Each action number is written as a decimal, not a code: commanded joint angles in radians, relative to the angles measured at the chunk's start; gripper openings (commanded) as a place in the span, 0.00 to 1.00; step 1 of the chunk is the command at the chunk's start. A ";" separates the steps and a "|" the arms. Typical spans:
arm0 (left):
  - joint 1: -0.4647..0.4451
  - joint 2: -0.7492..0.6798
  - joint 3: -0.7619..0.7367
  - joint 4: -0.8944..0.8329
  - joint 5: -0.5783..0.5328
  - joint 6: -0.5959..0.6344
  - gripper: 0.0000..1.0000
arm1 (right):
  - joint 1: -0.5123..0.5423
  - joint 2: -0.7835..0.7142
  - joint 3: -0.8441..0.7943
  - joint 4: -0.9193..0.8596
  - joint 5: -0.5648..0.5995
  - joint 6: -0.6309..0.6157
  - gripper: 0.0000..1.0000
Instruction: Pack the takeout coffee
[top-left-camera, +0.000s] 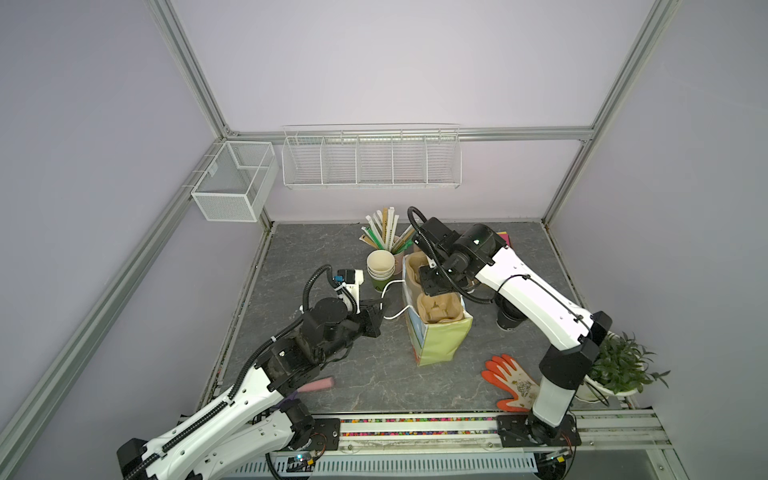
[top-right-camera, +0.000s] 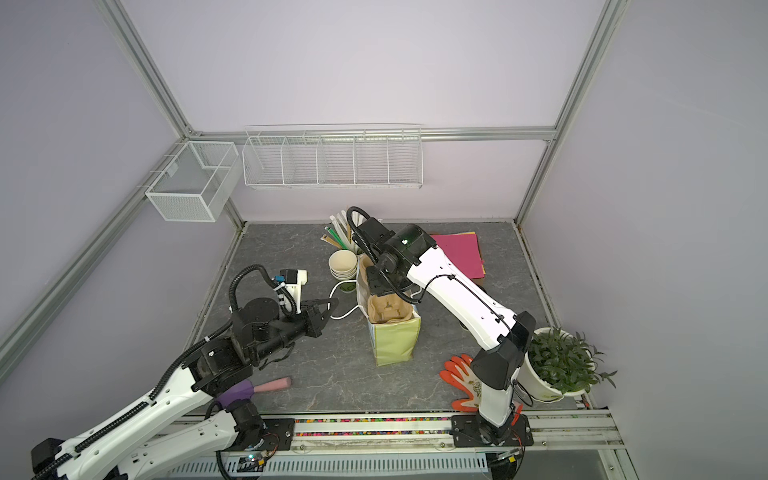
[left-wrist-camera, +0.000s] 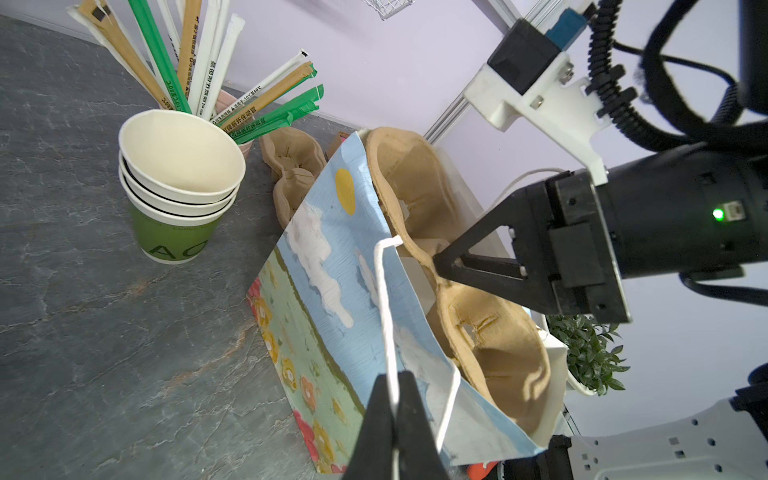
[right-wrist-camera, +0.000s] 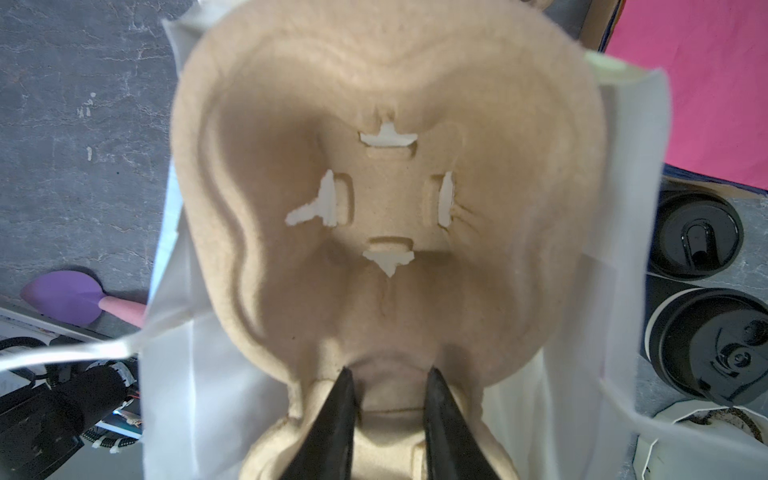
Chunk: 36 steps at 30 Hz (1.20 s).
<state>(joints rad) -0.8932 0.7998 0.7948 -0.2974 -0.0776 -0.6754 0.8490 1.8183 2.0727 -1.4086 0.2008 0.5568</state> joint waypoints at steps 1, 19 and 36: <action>-0.005 -0.007 0.040 -0.023 -0.021 0.018 0.00 | 0.009 0.007 -0.024 -0.031 -0.014 0.003 0.29; -0.005 0.027 0.064 -0.026 -0.025 0.050 0.00 | 0.021 0.049 0.036 -0.086 -0.019 -0.021 0.28; -0.004 0.045 0.087 -0.035 -0.054 0.074 0.00 | 0.036 0.024 0.016 -0.117 -0.004 -0.030 0.29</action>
<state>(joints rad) -0.8932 0.8455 0.8444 -0.3210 -0.1097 -0.6197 0.8791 1.8641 2.1464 -1.5085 0.1921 0.5304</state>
